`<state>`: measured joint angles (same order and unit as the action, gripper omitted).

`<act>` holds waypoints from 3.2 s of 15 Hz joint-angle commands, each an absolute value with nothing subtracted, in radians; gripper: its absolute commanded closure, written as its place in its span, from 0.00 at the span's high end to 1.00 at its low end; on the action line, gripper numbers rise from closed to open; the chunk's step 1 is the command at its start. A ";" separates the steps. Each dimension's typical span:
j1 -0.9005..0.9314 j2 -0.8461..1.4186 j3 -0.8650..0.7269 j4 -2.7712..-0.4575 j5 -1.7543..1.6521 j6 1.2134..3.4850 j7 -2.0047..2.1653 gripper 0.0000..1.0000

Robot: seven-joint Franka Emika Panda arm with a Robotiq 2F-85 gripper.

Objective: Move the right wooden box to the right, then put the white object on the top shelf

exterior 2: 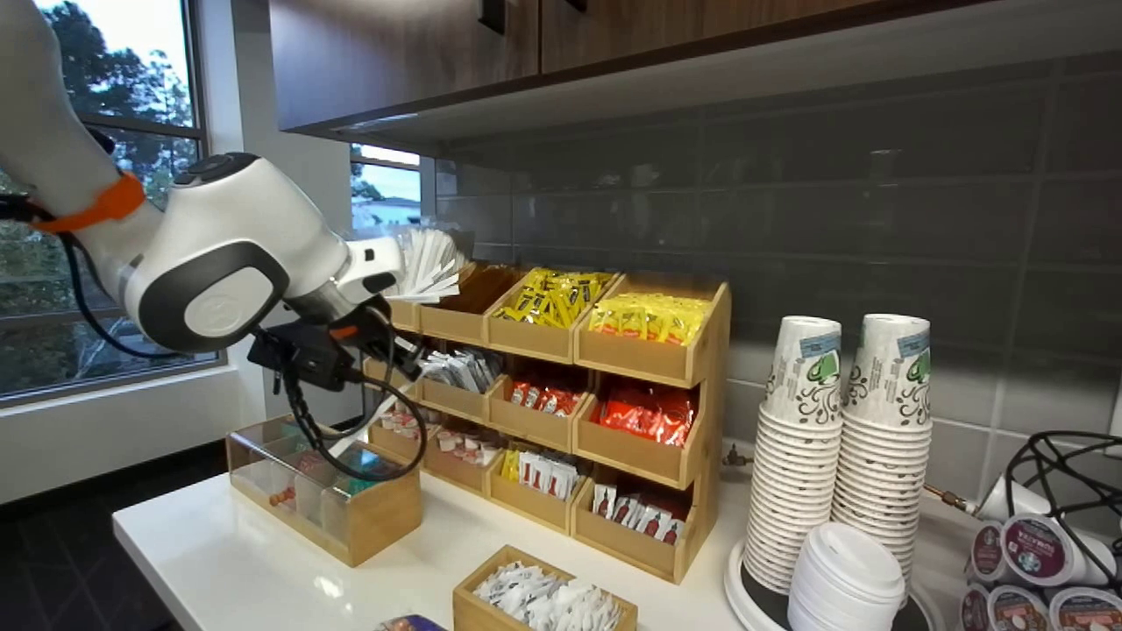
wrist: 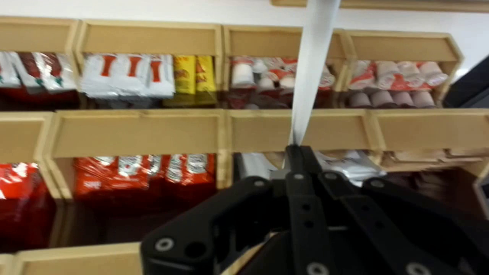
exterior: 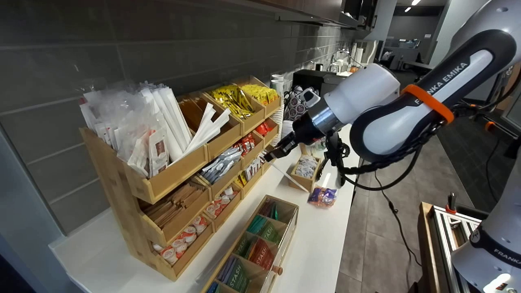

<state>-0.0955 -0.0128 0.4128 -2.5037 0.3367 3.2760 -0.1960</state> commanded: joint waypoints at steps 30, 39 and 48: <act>0.131 0.060 0.186 -2.502 -0.136 4.091 0.317 0.00; 0.211 0.225 0.223 -2.329 0.141 4.218 0.200 0.00; 0.221 0.241 0.223 -2.311 0.217 4.239 0.196 0.00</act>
<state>0.2024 0.2153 0.2166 -2.3360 0.1244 4.2132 0.2163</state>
